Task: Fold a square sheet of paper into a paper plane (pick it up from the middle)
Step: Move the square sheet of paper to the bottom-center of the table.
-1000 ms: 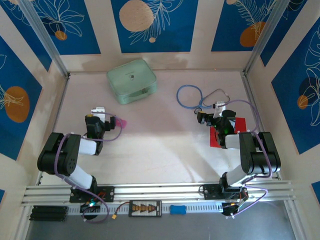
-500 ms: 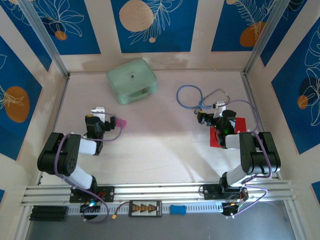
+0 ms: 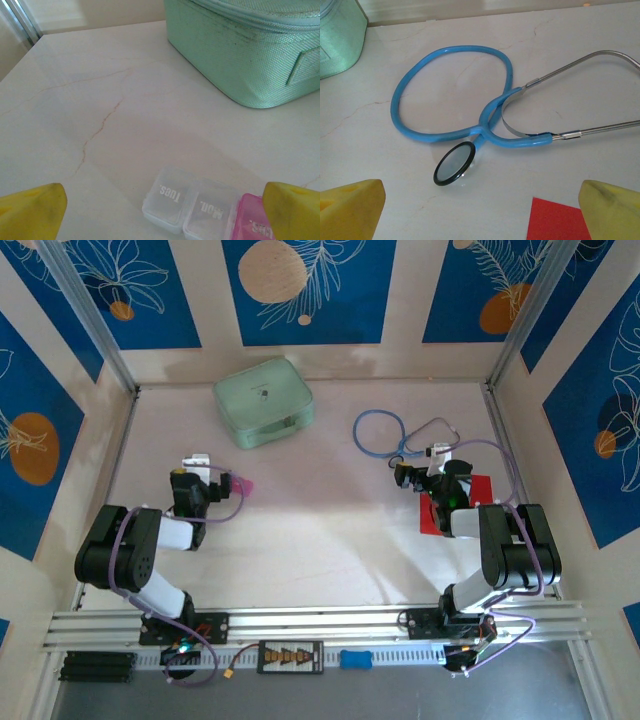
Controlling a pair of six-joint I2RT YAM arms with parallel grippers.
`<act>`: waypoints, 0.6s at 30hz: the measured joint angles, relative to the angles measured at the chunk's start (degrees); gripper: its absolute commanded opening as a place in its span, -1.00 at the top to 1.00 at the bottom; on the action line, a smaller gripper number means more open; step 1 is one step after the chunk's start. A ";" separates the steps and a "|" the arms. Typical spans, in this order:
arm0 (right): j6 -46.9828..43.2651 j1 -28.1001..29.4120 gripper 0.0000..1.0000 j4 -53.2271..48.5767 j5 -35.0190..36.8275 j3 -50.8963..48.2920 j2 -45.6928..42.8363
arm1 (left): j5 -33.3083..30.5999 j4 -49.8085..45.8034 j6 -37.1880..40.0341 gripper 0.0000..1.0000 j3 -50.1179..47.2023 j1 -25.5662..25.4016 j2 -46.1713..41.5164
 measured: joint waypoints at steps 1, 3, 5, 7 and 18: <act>0.00 0.09 -1.00 0.02 0.13 0.00 -0.02 | 0.00 0.15 0.00 -0.99 -0.02 0.00 0.00; -0.02 0.48 -1.00 0.02 0.72 -0.02 -0.15 | -0.04 1.11 -0.02 -0.99 -0.20 0.00 0.00; 0.00 0.85 -0.99 -1.14 1.57 -0.02 -1.44 | -0.04 2.05 -0.02 -0.99 -0.68 0.00 -0.15; 0.59 0.96 -0.99 -5.95 2.58 0.48 -5.01 | -0.04 1.55 -0.02 -0.99 -1.62 0.00 -2.19; 17.27 -5.55 -0.98 -41.11 0.68 17.49 -20.81 | -6.78 -26.77 -9.40 -0.99 6.73 0.02 -25.88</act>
